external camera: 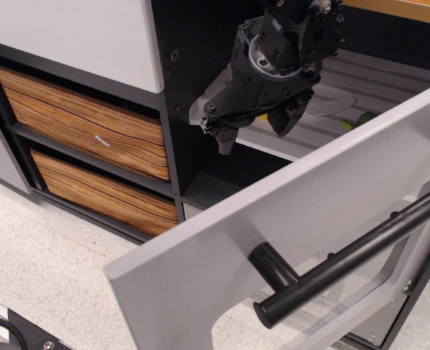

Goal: Close oven

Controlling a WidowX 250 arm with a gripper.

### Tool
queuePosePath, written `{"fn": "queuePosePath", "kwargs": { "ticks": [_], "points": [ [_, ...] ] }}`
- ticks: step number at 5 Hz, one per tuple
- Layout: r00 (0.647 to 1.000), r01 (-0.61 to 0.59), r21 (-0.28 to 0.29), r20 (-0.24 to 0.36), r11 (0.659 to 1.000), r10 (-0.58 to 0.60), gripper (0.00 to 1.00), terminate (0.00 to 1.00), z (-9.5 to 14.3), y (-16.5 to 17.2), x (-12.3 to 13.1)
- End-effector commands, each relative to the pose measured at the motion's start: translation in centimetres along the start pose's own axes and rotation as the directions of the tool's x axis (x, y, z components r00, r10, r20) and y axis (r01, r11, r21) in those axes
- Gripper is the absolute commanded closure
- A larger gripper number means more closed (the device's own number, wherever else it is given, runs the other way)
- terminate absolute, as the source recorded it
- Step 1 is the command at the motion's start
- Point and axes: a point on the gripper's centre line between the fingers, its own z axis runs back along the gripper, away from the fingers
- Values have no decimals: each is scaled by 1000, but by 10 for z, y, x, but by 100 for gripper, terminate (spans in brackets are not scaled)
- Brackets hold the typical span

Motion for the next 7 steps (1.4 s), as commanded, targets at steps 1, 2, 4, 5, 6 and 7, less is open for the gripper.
{"fn": "queuePosePath", "kwargs": {
  "ticks": [1,2,4,5,6,7],
  "points": [
    [1000,0,0,0,1000,0,0,0,0,0,0],
    [996,-39,-24,-86,999,37,0,0,26,0,0],
    [983,-99,-50,-160,994,90,0,0,88,-5,5],
    [972,-102,-46,-219,994,90,0,0,117,-3,-2],
    [956,-70,-54,-288,996,51,0,0,140,6,-18],
    [939,-52,-72,-343,996,24,0,0,162,11,-27]
  ]
}}
